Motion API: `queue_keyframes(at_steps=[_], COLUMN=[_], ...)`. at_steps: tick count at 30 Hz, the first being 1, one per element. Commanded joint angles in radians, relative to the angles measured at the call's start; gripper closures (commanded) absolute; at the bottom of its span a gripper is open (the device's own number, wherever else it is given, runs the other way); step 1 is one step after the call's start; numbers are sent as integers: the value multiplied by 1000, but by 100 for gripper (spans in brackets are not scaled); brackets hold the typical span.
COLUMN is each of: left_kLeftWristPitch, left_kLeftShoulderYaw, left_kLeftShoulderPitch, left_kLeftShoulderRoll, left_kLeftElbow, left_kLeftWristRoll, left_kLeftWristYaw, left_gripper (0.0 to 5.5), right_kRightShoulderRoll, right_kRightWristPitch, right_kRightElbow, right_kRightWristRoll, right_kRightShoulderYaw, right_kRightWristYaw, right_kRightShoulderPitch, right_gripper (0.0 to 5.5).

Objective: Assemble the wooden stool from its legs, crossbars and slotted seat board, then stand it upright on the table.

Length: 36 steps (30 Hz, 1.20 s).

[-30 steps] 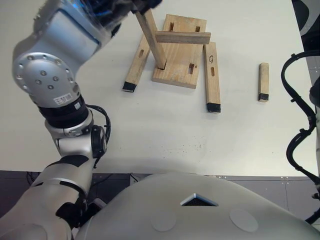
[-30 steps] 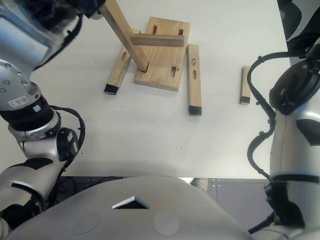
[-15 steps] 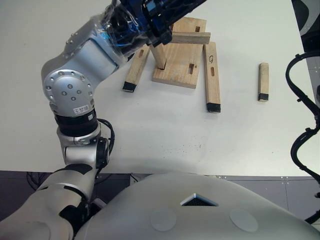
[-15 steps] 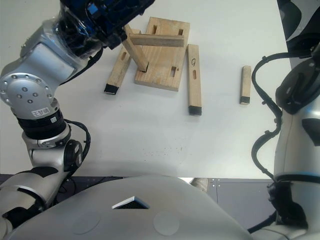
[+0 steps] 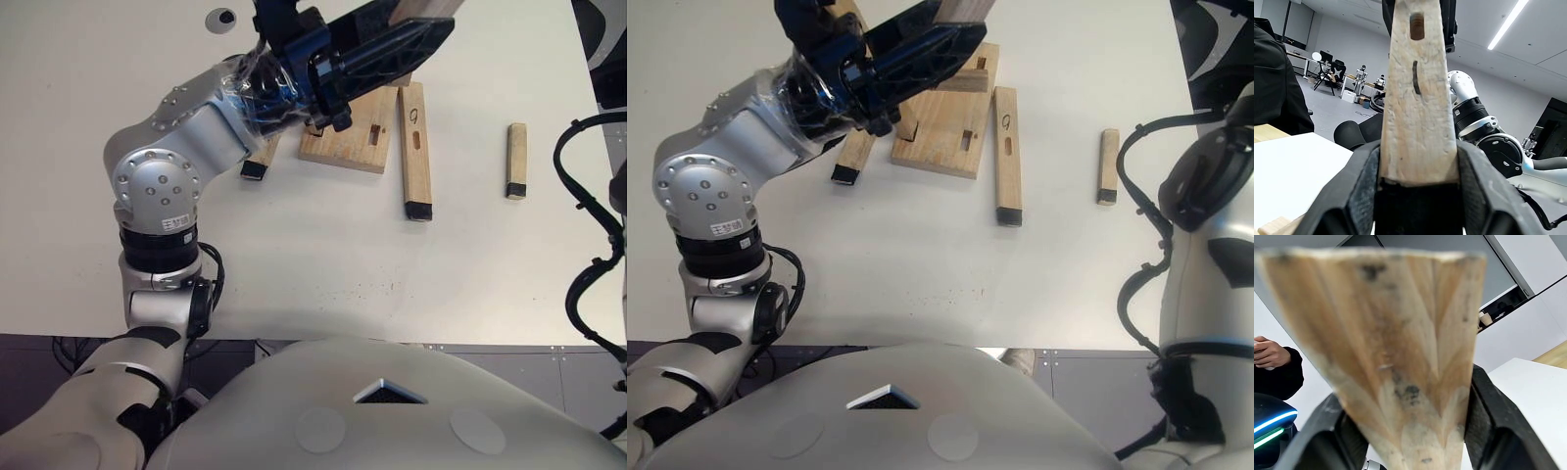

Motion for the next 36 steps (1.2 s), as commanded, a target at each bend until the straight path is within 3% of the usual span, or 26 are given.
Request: queue_keyframes(at_steps=[1, 6, 13, 21, 28, 36], left_kLeftWristPitch=[-10, -36, -52, -50, -46, -44], left_kLeftShoulderYaw=[27, 54, 115, 154, 173, 161], left_kLeftShoulderPitch=[-13, -22, -24, -35, -25, -14], left_kLeftShoulderRoll=[-11, -26, -13, -23, -28, -25], left_kLeftElbow=[37, 57, 94, 105, 97, 105], left_kLeftWristRoll=[17, 32, 58, 48, 39, 48], left_kLeftWristYaw=[13, 9, 25, 52, 76, 64], left_gripper=[351, 269, 164, 163, 163, 163], right_kRightShoulderRoll=[1, 19, -53, 34, 109, 148], right_kRightWristPitch=[12, -63, -464, -742, -647, -591], right_kRightElbow=[-7, -43, 32, -29, -127, -78], right_kRightWristRoll=[17, -5, -198, -355, -292, -263], right_kRightShoulderYaw=[-17, -35, -25, 80, 78, 58], right_kRightWristYaw=[-4, -83, -205, -193, -165, -190], right_kRightShoulderPitch=[3, 19, 19, 249, 433, 473], right_gripper=[331, 337, 346, 346, 346, 346])
